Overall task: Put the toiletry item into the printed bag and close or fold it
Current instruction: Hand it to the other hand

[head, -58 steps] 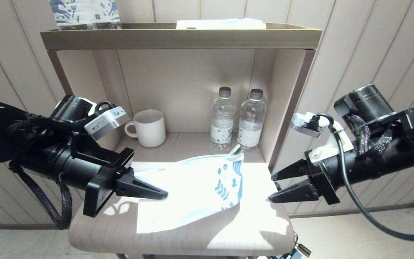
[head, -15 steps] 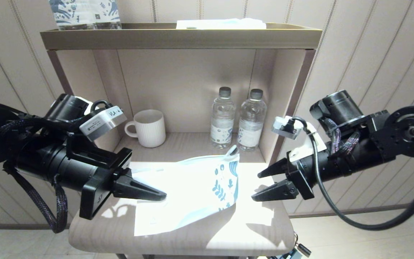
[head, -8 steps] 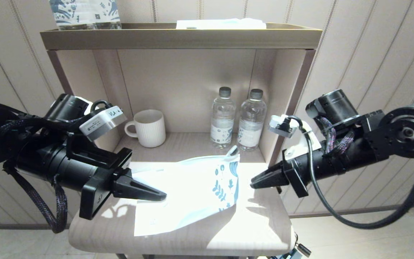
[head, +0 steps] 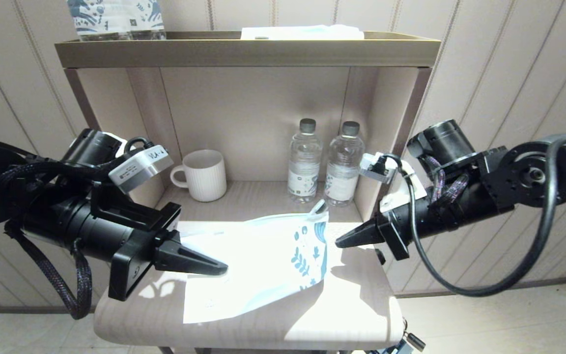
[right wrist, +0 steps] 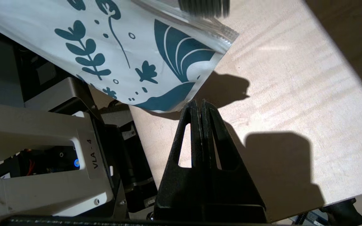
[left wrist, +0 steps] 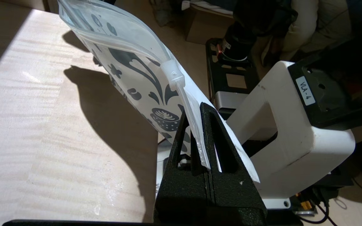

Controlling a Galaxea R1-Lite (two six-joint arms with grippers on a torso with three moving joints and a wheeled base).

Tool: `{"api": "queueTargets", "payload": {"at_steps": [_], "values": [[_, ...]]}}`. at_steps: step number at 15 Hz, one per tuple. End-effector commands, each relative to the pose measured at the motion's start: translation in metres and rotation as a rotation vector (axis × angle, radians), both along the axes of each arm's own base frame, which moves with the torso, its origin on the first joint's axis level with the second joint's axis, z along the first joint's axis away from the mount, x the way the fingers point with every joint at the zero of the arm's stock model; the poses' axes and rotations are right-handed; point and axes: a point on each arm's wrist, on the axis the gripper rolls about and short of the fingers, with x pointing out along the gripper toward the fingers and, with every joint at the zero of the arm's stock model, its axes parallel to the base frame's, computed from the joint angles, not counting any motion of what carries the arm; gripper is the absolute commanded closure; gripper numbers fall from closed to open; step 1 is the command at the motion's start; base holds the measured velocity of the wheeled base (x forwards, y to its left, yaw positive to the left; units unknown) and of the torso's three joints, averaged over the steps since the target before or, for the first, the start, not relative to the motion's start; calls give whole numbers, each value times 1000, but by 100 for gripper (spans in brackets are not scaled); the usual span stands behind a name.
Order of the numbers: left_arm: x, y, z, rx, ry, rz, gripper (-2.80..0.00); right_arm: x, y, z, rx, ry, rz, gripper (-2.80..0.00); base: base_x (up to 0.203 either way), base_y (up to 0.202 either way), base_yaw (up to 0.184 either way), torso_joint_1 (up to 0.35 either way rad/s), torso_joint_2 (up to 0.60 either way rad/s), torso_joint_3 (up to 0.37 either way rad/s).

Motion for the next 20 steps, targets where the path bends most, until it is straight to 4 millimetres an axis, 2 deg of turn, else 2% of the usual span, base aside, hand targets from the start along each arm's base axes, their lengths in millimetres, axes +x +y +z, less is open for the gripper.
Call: {"api": "queueTargets", "payload": {"at_steps": [1,3,7,11,16,20], "values": [[0,0,0,-7,3,-8,0,5,1,0,4,10,-4,0,0,0,0,0,0,0],[-3,-3,-1,-16,9,-28,0,6,0,1,10,14,-16,0,0,0,0,0,0,0],[-15,-3,5,-22,-14,-45,0,18,3,-16,-9,61,-29,0,0,0,0,0,0,0],[-16,-5,2,-12,-19,-47,0,16,5,-12,0,48,-38,0,0,0,0,0,0,0],[6,-25,-30,87,-58,-14,0,17,7,-7,5,37,-49,0,0,0,0,0,0,0],[25,-31,-40,120,-128,43,0,17,7,-5,8,32,-52,0,0,0,0,0,0,0]]}}
